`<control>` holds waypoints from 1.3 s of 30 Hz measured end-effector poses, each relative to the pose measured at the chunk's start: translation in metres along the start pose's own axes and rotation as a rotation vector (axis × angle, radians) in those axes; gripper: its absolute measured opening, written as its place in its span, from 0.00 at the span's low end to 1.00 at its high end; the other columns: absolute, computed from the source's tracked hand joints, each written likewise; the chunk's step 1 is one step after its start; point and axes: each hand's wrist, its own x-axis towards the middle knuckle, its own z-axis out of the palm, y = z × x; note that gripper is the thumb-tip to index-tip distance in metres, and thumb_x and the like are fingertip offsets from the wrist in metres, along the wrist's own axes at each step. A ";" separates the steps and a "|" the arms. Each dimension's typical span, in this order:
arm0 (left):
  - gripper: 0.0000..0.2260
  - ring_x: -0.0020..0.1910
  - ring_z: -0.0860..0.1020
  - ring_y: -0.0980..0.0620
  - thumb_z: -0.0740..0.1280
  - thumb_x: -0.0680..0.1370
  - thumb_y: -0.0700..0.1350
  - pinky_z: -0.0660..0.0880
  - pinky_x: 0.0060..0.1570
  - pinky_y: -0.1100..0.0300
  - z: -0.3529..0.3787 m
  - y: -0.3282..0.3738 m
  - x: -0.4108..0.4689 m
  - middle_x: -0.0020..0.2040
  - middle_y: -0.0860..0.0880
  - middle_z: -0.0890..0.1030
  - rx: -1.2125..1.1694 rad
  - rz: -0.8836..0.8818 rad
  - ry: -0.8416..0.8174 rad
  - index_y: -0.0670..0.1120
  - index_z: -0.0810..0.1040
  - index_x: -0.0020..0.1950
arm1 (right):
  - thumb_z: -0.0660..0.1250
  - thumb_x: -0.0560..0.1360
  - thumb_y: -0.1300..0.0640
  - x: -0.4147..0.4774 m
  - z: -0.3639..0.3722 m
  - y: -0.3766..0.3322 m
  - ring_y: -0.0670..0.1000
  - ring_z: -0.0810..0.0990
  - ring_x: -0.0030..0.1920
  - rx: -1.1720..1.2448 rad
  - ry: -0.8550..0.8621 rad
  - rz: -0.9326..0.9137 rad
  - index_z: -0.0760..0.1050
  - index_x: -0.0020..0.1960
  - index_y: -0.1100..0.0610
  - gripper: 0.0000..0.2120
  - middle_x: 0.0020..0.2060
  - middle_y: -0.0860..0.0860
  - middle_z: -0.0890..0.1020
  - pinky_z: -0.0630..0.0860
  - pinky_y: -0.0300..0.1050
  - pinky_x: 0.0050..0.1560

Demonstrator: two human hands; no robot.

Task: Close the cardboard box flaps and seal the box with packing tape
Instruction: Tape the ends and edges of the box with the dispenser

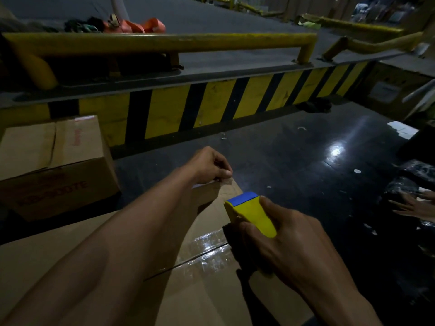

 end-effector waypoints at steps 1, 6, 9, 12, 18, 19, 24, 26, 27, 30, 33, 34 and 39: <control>0.03 0.43 0.84 0.56 0.75 0.75 0.40 0.82 0.47 0.59 0.000 -0.001 0.001 0.42 0.50 0.86 0.011 0.003 0.004 0.48 0.85 0.45 | 0.59 0.70 0.28 0.001 0.000 0.000 0.47 0.79 0.47 0.000 -0.006 0.002 0.69 0.68 0.44 0.32 0.45 0.46 0.82 0.78 0.48 0.46; 0.02 0.43 0.84 0.57 0.75 0.75 0.40 0.80 0.43 0.63 0.001 -0.001 0.004 0.42 0.51 0.86 0.058 0.020 0.017 0.46 0.86 0.46 | 0.60 0.71 0.28 0.005 -0.001 0.000 0.48 0.79 0.50 -0.019 -0.028 0.007 0.66 0.72 0.44 0.34 0.49 0.46 0.82 0.78 0.48 0.48; 0.02 0.42 0.84 0.58 0.76 0.75 0.41 0.79 0.40 0.65 0.001 0.000 0.005 0.42 0.50 0.86 0.092 0.021 0.029 0.45 0.86 0.46 | 0.59 0.71 0.28 0.006 -0.003 0.002 0.48 0.79 0.56 -0.049 -0.040 0.002 0.63 0.75 0.42 0.36 0.55 0.45 0.82 0.77 0.49 0.51; 0.01 0.41 0.84 0.58 0.76 0.74 0.41 0.78 0.39 0.65 0.001 0.002 0.006 0.41 0.51 0.86 0.113 0.027 0.021 0.46 0.86 0.45 | 0.59 0.71 0.29 0.005 -0.003 0.003 0.49 0.78 0.58 -0.057 -0.060 -0.001 0.62 0.75 0.42 0.36 0.57 0.45 0.82 0.77 0.49 0.51; 0.02 0.41 0.83 0.60 0.76 0.74 0.42 0.75 0.38 0.68 0.001 0.004 0.009 0.41 0.52 0.85 0.175 -0.013 -0.003 0.46 0.86 0.45 | 0.60 0.70 0.28 0.011 0.002 0.002 0.50 0.79 0.57 -0.049 -0.048 0.004 0.63 0.75 0.43 0.37 0.56 0.46 0.82 0.77 0.48 0.49; 0.02 0.40 0.83 0.60 0.77 0.74 0.42 0.75 0.37 0.68 0.002 0.004 0.009 0.41 0.52 0.86 0.176 -0.015 -0.004 0.46 0.86 0.45 | 0.59 0.69 0.28 0.011 0.003 0.002 0.51 0.80 0.56 -0.048 -0.047 0.004 0.63 0.75 0.43 0.38 0.56 0.46 0.82 0.77 0.48 0.50; 0.01 0.42 0.82 0.59 0.76 0.75 0.42 0.74 0.39 0.66 0.002 0.004 0.005 0.41 0.53 0.84 0.182 -0.033 -0.002 0.48 0.85 0.45 | 0.58 0.68 0.27 0.013 0.007 0.002 0.52 0.80 0.55 -0.050 -0.026 0.011 0.64 0.74 0.42 0.38 0.55 0.47 0.82 0.78 0.49 0.49; 0.01 0.43 0.81 0.58 0.75 0.75 0.43 0.75 0.40 0.64 0.001 0.004 0.005 0.41 0.53 0.84 0.163 -0.051 -0.013 0.48 0.85 0.45 | 0.58 0.68 0.27 0.013 0.007 0.003 0.51 0.80 0.55 -0.047 -0.022 0.010 0.65 0.74 0.42 0.38 0.55 0.47 0.82 0.78 0.49 0.49; 0.00 0.43 0.81 0.57 0.75 0.76 0.44 0.75 0.42 0.62 0.003 0.002 0.006 0.41 0.53 0.83 0.146 -0.064 -0.018 0.48 0.85 0.45 | 0.59 0.68 0.27 0.014 0.007 0.003 0.51 0.80 0.56 -0.046 -0.021 0.011 0.64 0.74 0.43 0.38 0.56 0.46 0.82 0.78 0.49 0.50; 0.03 0.49 0.79 0.54 0.72 0.78 0.45 0.74 0.48 0.57 0.009 -0.001 0.009 0.45 0.52 0.83 0.145 -0.103 -0.026 0.49 0.85 0.49 | 0.59 0.69 0.27 0.015 0.008 0.003 0.51 0.80 0.56 -0.042 -0.025 0.006 0.64 0.75 0.44 0.38 0.59 0.46 0.81 0.78 0.48 0.51; 0.04 0.53 0.79 0.51 0.70 0.79 0.42 0.76 0.52 0.54 0.013 -0.010 0.010 0.50 0.49 0.83 0.208 -0.152 -0.061 0.49 0.84 0.48 | 0.60 0.69 0.27 0.015 0.007 0.004 0.50 0.80 0.53 -0.037 -0.013 0.011 0.68 0.71 0.43 0.35 0.55 0.46 0.82 0.77 0.47 0.48; 0.04 0.53 0.79 0.50 0.70 0.79 0.41 0.77 0.53 0.53 0.015 -0.014 0.008 0.50 0.48 0.83 0.229 -0.165 -0.064 0.48 0.84 0.48 | 0.60 0.69 0.27 0.014 0.008 0.005 0.49 0.81 0.50 -0.039 -0.008 0.015 0.72 0.68 0.43 0.33 0.50 0.46 0.83 0.77 0.46 0.47; 0.06 0.47 0.82 0.52 0.67 0.80 0.37 0.78 0.43 0.61 0.019 -0.015 -0.007 0.48 0.46 0.83 0.145 -0.105 0.142 0.44 0.83 0.53 | 0.60 0.68 0.27 0.012 0.010 0.008 0.49 0.80 0.42 -0.026 0.017 0.007 0.77 0.55 0.46 0.28 0.40 0.47 0.82 0.78 0.47 0.43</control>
